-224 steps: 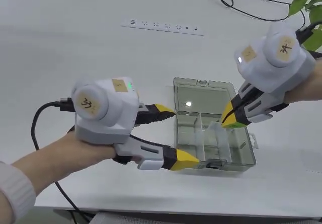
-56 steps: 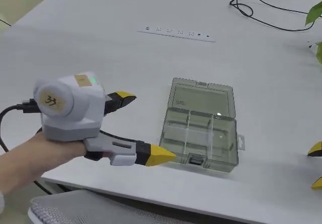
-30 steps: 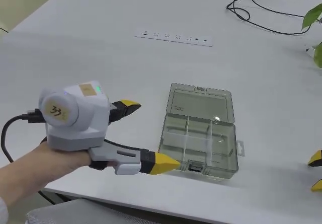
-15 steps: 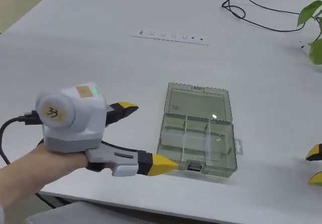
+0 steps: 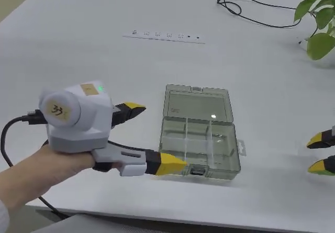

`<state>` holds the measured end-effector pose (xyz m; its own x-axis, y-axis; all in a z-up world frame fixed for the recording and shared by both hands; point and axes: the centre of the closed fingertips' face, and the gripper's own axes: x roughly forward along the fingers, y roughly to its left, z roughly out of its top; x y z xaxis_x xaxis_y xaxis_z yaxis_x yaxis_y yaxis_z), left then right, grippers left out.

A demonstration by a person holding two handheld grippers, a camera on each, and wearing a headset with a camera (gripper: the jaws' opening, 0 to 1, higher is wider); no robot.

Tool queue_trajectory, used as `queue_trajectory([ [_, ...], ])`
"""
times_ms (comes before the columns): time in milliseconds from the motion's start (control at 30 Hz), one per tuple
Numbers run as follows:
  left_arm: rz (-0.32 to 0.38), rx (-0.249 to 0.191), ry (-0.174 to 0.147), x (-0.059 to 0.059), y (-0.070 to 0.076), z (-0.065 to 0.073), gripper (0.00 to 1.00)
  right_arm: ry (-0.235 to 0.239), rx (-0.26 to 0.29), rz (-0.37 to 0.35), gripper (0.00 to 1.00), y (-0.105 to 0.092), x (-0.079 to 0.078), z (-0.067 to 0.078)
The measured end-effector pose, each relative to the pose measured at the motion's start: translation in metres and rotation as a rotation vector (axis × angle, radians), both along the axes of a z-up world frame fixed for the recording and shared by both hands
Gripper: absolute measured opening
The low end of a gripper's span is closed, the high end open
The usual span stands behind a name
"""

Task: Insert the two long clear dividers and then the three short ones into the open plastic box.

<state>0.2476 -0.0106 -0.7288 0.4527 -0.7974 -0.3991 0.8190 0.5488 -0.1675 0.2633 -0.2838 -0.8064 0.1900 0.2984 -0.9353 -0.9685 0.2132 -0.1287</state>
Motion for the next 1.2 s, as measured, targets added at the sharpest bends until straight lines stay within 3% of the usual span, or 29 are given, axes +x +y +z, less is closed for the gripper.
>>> queue_trajectory([
  [200, -0.023, -0.019, 0.024, 0.005, -0.012, 0.001, 0.9, -0.089, 0.043, 0.007, 0.32, 0.016, 0.011, 0.023],
  [267, -0.031, -0.023, 0.027, 0.006, -0.015, 0.002, 0.89, -0.105, 0.059, 0.011, 0.32, 0.019, 0.011, 0.022],
  [333, -0.047, -0.023, 0.035, 0.008, -0.02, 0.002, 0.88, -0.137, 0.072, 0.021, 0.32, 0.031, 0.011, 0.032],
  [400, -0.053, -0.02, 0.04, 0.009, -0.023, 0.002, 0.86, -0.163, 0.086, 0.021, 0.32, 0.033, 0.019, 0.033],
  [533, -0.061, -0.041, 0.065, 0.012, -0.03, 0.003, 0.81, -0.213, 0.104, 0.037, 0.32, 0.056, 0.017, 0.051],
  [600, -0.06, -0.049, 0.077, 0.015, -0.034, 0.004, 0.78, -0.247, 0.101, 0.048, 0.32, 0.06, 0.023, 0.056],
  [733, -0.068, -0.046, 0.096, 0.019, -0.046, 0.004, 0.73, -0.289, 0.118, 0.068, 0.32, 0.081, 0.023, 0.07],
  [867, -0.075, -0.102, 0.139, 0.022, -0.063, 0.012, 0.67, -0.349, 0.125, 0.097, 0.32, 0.104, 0.026, 0.085],
  [967, -0.021, -0.137, 0.184, 0.032, -0.069, 0.016, 0.64, -0.391, 0.121, 0.14, 0.32, 0.121, 0.027, 0.093],
  [1000, -0.004, -0.157, 0.215, 0.035, -0.071, 0.017, 0.59, -0.417, 0.116, 0.144, 0.32, 0.126, 0.031, 0.096],
  [1067, 0.019, -0.185, 0.226, 0.043, -0.073, 0.02, 0.53, -0.432, 0.111, 0.162, 0.32, 0.135, 0.03, 0.097],
  [1200, 0.029, -0.202, 0.253, 0.047, -0.077, 0.023, 0.4, -0.474, 0.102, 0.19, 0.32, 0.155, 0.027, 0.102],
])
